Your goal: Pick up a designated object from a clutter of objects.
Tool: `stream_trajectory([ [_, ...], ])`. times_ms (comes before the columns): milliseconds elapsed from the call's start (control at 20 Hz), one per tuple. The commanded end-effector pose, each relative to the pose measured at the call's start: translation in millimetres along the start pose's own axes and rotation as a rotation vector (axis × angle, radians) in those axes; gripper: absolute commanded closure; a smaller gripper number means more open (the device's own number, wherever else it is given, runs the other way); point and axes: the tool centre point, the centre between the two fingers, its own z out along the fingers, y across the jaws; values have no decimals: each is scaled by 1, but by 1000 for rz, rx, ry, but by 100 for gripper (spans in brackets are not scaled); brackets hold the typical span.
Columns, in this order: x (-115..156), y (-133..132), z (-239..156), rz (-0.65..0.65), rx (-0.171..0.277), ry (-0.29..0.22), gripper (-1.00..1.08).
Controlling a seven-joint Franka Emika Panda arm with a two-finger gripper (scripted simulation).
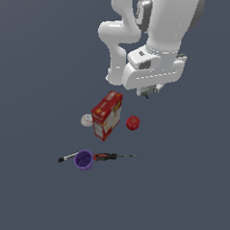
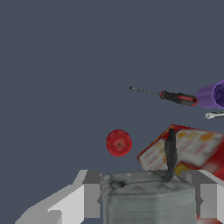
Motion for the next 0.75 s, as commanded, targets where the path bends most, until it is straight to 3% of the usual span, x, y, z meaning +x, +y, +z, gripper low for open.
stream_trajectory([
  [0, -4, 5, -20, 0, 0, -1, 108],
  [350, -8, 16, -57, 1, -2, -1, 108],
  [700, -9, 20, -69, 1, -2, -1, 108],
])
